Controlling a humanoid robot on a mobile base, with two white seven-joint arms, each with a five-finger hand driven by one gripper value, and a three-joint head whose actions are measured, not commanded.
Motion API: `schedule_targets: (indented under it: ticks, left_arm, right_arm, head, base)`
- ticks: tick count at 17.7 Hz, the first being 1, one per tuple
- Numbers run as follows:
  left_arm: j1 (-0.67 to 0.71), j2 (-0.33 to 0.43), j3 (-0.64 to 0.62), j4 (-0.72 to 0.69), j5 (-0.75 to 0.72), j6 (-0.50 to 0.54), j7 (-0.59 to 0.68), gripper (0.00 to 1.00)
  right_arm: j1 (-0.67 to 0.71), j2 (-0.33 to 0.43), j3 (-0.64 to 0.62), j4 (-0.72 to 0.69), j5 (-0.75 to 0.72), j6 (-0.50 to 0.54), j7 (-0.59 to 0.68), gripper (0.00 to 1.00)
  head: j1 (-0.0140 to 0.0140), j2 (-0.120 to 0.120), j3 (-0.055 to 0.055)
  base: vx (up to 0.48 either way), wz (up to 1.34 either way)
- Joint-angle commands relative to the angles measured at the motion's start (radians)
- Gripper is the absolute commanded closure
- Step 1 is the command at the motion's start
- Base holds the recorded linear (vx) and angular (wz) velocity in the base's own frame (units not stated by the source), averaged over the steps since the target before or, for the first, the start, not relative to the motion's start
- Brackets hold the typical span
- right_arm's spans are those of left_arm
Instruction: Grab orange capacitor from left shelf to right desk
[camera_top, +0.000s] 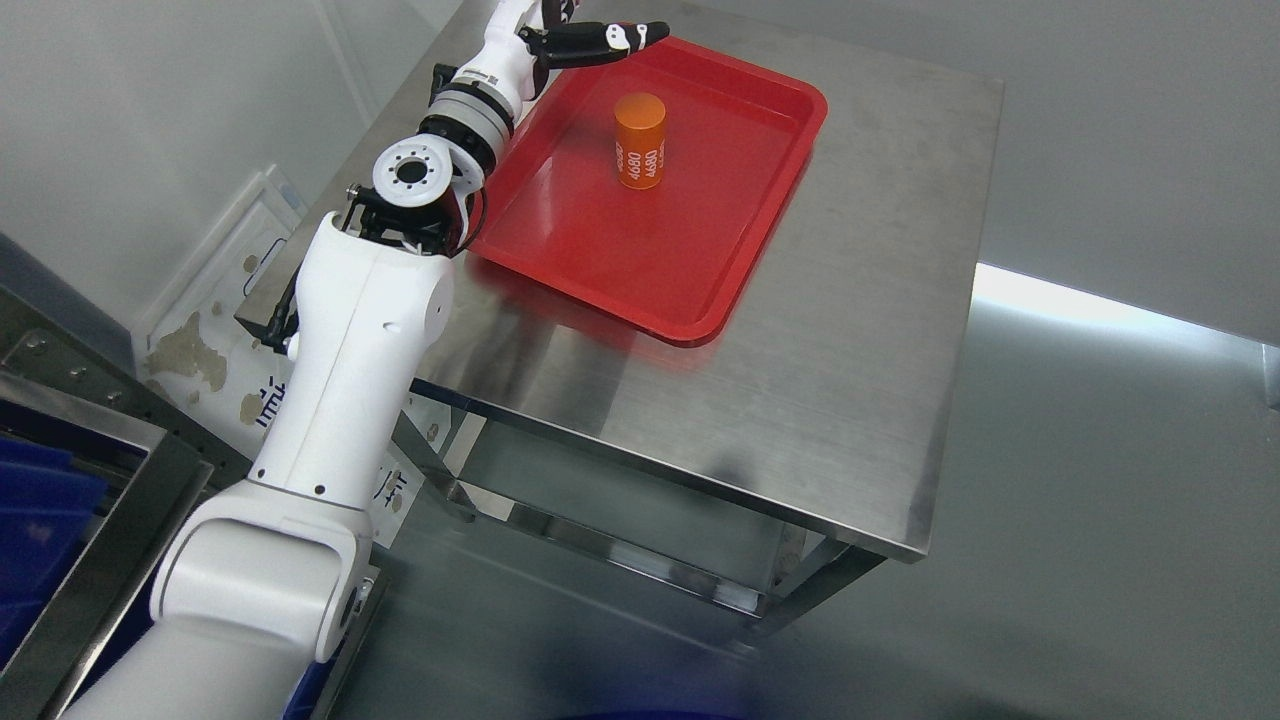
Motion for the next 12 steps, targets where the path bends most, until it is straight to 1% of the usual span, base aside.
schedule_targets:
  ticks: [1,3,4,5,6,7,9,10,12]
  left_arm:
    - [0.229,0.024,0.306,-0.494,0.0,0.055,-0.127,0.0]
    - [0.289,0.022,0.364,-0.513,0.0,0.053,-0.169,0.0]
    - [0.312,0.017,0.381,-0.517,0.0,0.044,-0.163,0.0]
    - [0.34,0.017,0.384,-0.519,0.0,0.002,-0.158,0.0]
    - [0.384,0.017,0.368,-0.522,0.0,-0.078,-0.141,0.0]
    - [0.432,0.017,0.294,-0.524,-0.003,-0.162,-0.064,0.0]
    - [0.485,0.017,0.254,-0.543,-0.003,-0.152,0.103,0.0]
    - [0.51,0.017,0.243,-0.556,-0.003,-0.152,0.139,0.0]
    - [0.53,0.017,0.243,-0.565,-0.003,-0.163,0.129,0.0]
  right_arm:
    - [0.023,-0.017,-0.011,-0.018,0.006,-0.006,0.01,0.0]
    - [0.023,-0.017,-0.011,-0.018,0.006,-0.006,0.01,0.0]
    - [0.023,-0.017,-0.011,-0.018,0.006,-0.006,0.01,0.0]
    - [0.021,-0.017,-0.011,-0.018,0.006,-0.006,0.01,0.0]
    - [0.023,-0.017,-0.011,-0.018,0.006,-0.006,0.01,0.0]
    - [0.023,-0.017,-0.011,-0.018,0.006,-0.006,0.01,0.0]
    - [0.023,-0.017,-0.011,-0.018,0.008,-0.006,0.01,0.0]
    - [0.023,-0.017,-0.011,-0.018,0.006,-0.006,0.01,0.0]
    - [0.023,-0.017,-0.011,-0.018,0.006,-0.006,0.01,0.0]
  head:
    - [0.0,0.0,0.0]
    - [0.0,0.0,0.0]
    - [0.0,0.0,0.0]
    - [0.0,0.0,0.0]
    - [0.0,0.0,0.0]
    - [0.0,0.0,0.0]
    - [0.0,0.0,0.0]
    - [0.0,0.0,0.0]
    - [0.0,0.0,0.0]
  base:
    - [0.0,0.0]
    - [0.0,0.0]
    - [0.0,0.0]
    - [0.0,0.0]
    - [0.0,0.0]
    - [0.0,0.0]
    - [0.0,0.0]
    - [0.0,0.0]
    - [0.0,0.0]
